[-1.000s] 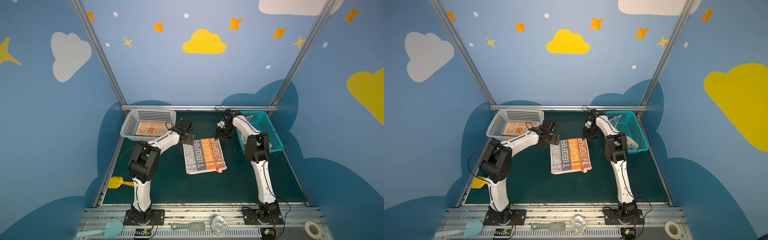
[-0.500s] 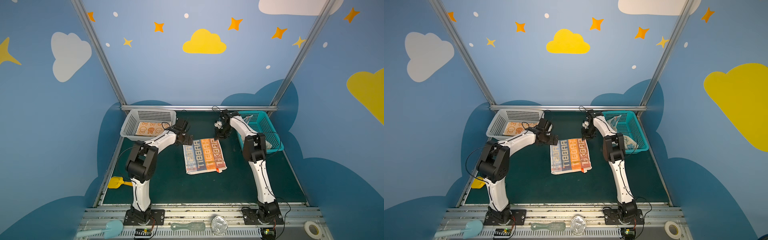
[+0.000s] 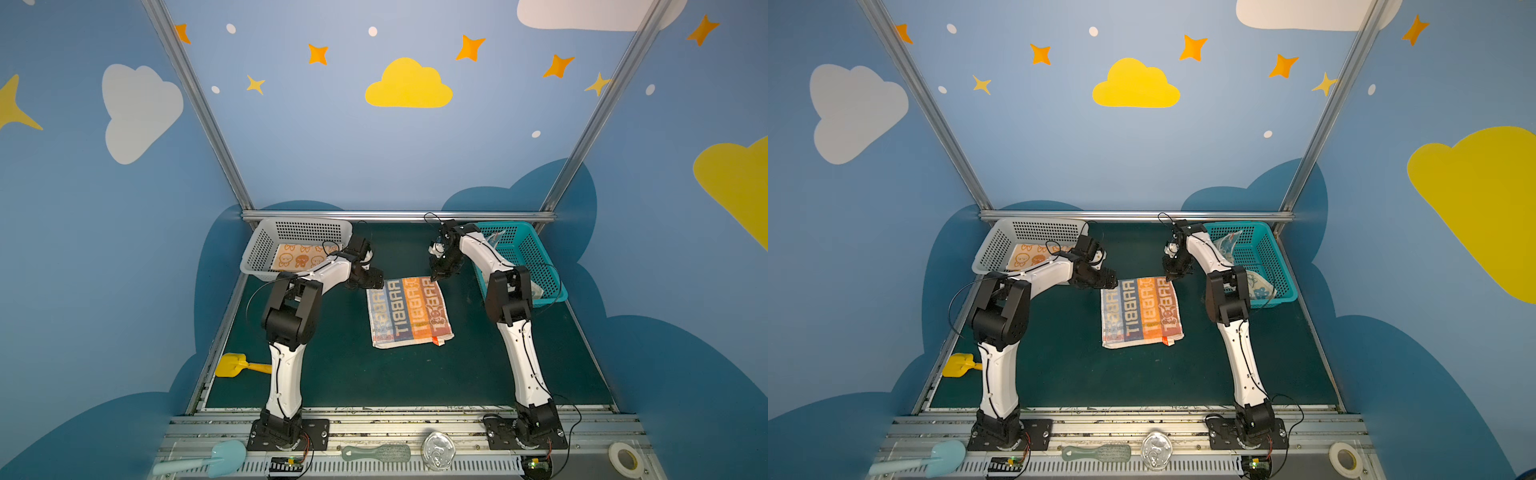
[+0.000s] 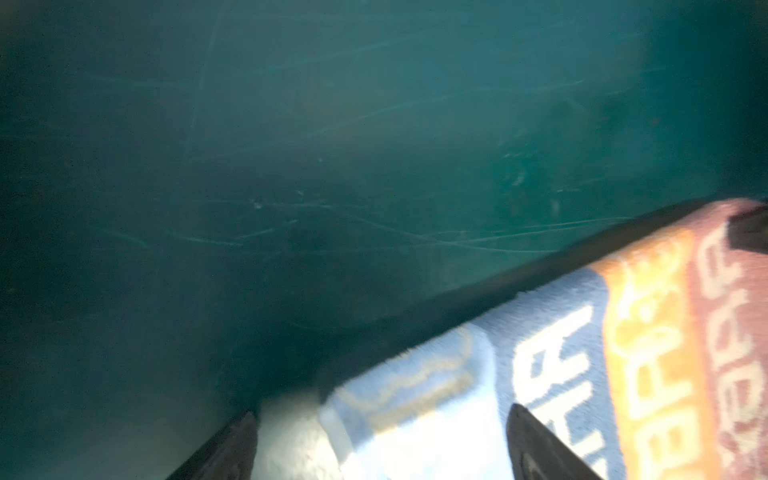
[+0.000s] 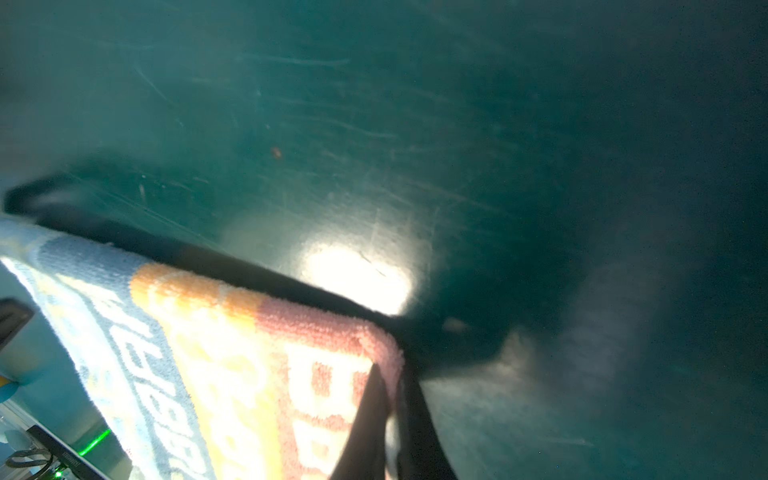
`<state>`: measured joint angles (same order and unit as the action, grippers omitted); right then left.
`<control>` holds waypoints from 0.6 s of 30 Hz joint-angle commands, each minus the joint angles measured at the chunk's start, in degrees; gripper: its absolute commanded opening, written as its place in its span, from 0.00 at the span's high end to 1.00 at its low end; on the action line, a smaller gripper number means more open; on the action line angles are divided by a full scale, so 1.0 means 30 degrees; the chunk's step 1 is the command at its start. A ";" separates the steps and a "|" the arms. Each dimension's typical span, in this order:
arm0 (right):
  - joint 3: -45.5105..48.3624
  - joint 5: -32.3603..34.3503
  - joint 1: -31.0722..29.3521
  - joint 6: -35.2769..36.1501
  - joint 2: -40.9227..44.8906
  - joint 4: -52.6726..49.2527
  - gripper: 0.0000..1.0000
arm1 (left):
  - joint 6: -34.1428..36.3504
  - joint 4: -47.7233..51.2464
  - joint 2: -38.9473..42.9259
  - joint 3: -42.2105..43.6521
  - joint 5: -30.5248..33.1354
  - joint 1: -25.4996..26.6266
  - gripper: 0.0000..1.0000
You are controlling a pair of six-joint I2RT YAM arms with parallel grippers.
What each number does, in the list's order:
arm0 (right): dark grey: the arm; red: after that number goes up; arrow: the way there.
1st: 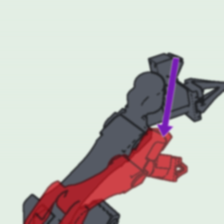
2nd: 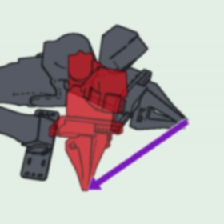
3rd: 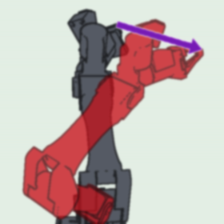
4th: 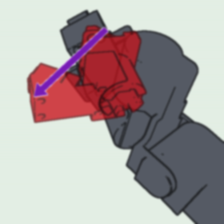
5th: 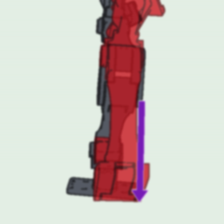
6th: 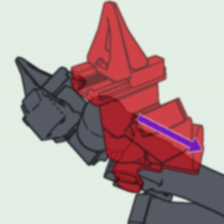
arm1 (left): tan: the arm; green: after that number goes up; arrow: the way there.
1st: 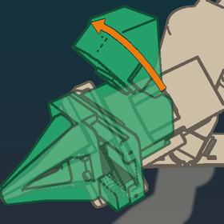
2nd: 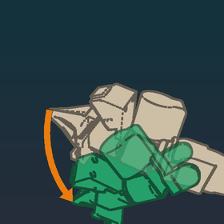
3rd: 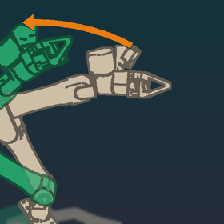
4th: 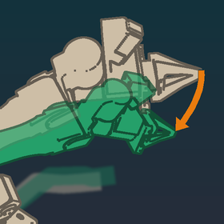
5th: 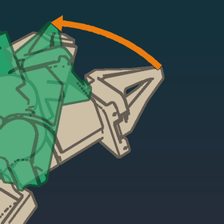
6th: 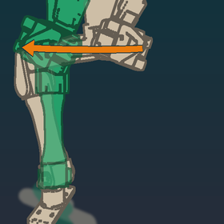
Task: Fold and stack the towels
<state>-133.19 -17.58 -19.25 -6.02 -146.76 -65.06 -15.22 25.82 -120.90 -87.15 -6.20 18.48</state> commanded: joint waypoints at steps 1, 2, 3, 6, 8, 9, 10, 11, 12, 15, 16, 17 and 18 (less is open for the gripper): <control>-0.0177 0.0211 0.0042 0.0336 -0.0373 -0.0668 0.92 | 0.0354 0.0379 -0.0404 -0.0421 -0.0769 -0.0256 0.13; -0.0160 0.0207 0.0046 0.0333 -0.0373 -0.0668 0.93 | 0.0435 0.0302 -0.0461 -0.0436 -0.0878 -0.0293 0.15; -0.0165 0.0189 0.0058 0.0332 -0.0387 -0.0671 0.93 | 0.0565 0.0192 -0.0508 -0.0436 -0.0944 -0.0354 0.17; -0.0135 0.0148 0.0052 0.0407 -0.0387 -0.0665 0.93 | 0.0795 -0.0035 -0.0777 -0.0561 -0.1161 -0.0418 0.23; -0.0125 0.0206 0.0051 0.0458 -0.0379 -0.0694 0.93 | 0.1014 0.0099 -0.1016 -0.0813 -0.1387 -0.0448 0.29; -0.0129 0.0264 0.0056 0.0429 -0.0387 -0.0712 0.93 | 0.1101 0.0255 -0.1134 -0.0985 -0.1443 -0.0447 0.32; -0.0123 0.0267 0.0083 0.0461 -0.0370 -0.0741 0.93 | 0.1183 0.0380 -0.1231 -0.1117 -0.1450 -0.0452 0.36; -0.0125 0.0292 0.0090 0.0476 -0.0358 -0.0755 0.93 | 0.1236 0.0430 -0.1269 -0.1124 -0.1450 -0.0471 0.38; -0.0110 0.0328 0.0087 0.0482 -0.0314 -0.0770 0.93 | 0.1317 0.0382 -0.1316 -0.1084 -0.1450 -0.0491 0.41; -0.0062 0.0441 0.0109 0.0481 -0.0297 -0.0770 0.93 | 0.1447 0.0444 -0.1488 -0.1105 -0.1589 -0.0593 0.53; -0.0076 0.0441 0.0100 0.0433 -0.0299 -0.0785 0.93 | 0.1523 0.0520 -0.1552 -0.1152 -0.1618 -0.0594 0.59; -0.0070 0.0456 0.0124 0.0446 -0.0299 -0.0785 0.93 | 0.1586 0.0594 -0.1567 -0.1172 -0.1600 -0.0597 0.63; -0.0080 0.0498 0.0144 0.0401 -0.0299 -0.0806 0.93 | 0.1640 0.0666 -0.1551 -0.1130 -0.1597 -0.0594 0.67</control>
<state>-133.19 -17.34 -19.16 -5.26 -146.76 -65.28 -11.64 25.74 -124.09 -89.91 -10.04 17.04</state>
